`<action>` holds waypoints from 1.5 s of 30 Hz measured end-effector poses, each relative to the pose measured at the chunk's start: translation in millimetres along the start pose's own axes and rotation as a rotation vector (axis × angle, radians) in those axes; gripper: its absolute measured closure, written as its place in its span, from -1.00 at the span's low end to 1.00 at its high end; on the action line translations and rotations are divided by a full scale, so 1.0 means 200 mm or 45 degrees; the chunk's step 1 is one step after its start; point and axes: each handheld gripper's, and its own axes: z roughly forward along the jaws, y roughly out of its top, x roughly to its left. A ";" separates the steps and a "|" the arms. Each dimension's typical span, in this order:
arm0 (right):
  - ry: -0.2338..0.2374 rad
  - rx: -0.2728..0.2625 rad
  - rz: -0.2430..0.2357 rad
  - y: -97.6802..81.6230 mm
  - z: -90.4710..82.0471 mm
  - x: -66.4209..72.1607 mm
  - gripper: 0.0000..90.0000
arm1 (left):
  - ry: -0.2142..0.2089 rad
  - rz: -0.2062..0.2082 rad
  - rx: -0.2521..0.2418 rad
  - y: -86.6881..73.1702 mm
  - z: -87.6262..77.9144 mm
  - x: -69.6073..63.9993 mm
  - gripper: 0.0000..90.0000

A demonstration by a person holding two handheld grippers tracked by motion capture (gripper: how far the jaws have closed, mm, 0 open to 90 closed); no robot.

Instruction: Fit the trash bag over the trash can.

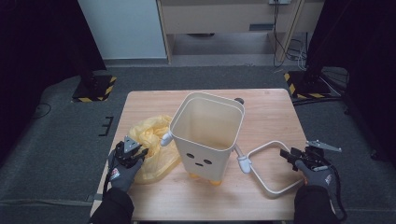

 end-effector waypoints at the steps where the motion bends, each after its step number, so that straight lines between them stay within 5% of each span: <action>1: -0.002 0.000 0.000 0.00 0.00 0.00 -0.10 | 0.002 0.000 -0.004 0.00 -0.01 0.00 0.74; 9: 0.011 -0.008 -0.015 0.01 -0.01 0.01 -0.11 | -0.048 -0.141 -0.139 0.03 -0.12 0.05 0.89; 20: -0.008 -0.002 -0.035 0.02 -0.01 0.01 -0.13 | -0.016 -0.289 -0.359 0.06 -0.33 0.17 0.89; 45: -0.045 0.003 -0.063 0.02 0.01 0.01 -0.22 | 0.025 -0.349 -0.749 0.21 -0.73 0.21 0.89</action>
